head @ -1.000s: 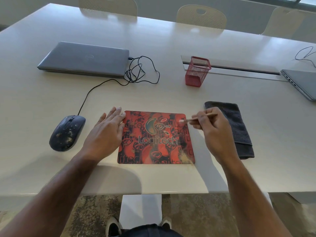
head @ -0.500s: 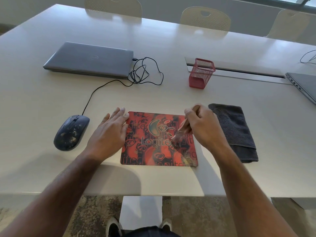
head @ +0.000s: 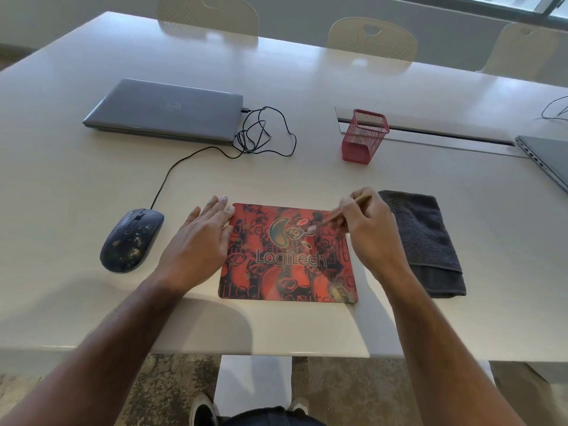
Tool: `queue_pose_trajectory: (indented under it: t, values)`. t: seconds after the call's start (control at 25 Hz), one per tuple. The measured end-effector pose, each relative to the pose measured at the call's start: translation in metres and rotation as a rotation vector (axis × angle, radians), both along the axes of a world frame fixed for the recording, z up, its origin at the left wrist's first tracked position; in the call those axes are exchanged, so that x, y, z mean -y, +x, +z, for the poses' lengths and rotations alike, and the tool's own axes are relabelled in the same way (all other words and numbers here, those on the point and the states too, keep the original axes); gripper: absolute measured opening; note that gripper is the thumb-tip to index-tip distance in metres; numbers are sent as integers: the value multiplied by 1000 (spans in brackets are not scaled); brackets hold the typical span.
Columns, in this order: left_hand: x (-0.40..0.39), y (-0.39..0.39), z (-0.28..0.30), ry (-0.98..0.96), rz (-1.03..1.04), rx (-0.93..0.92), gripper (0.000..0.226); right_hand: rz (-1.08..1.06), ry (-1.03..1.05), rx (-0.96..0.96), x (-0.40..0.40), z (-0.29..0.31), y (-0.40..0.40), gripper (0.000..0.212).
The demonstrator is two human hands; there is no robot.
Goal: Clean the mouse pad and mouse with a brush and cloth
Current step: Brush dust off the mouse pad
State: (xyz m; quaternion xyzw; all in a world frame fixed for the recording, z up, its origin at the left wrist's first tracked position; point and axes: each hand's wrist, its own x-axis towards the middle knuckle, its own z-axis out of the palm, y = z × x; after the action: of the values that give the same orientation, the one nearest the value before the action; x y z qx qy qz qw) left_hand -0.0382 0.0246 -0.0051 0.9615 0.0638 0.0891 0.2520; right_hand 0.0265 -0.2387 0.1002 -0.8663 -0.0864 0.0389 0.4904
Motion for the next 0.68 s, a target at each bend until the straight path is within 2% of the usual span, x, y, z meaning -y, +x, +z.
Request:
queue_pose_trajectory:
  t: [0.12, 0.32, 0.52, 0.68]
  values:
    - [0, 0, 0, -1, -2, -3, 49, 22, 68, -11, -6, -11, 1, 17]
    - [0, 0, 0, -3, 1, 0, 49, 110, -12, -53, -7, -7, -4, 23]
    - [1, -1, 0, -10, 3, 7, 48, 42, 120, -18, -12, -12, 2, 15]
    - [1, -1, 2, -12, 5, 7, 48, 145, 37, -91, -11, -9, -4, 20]
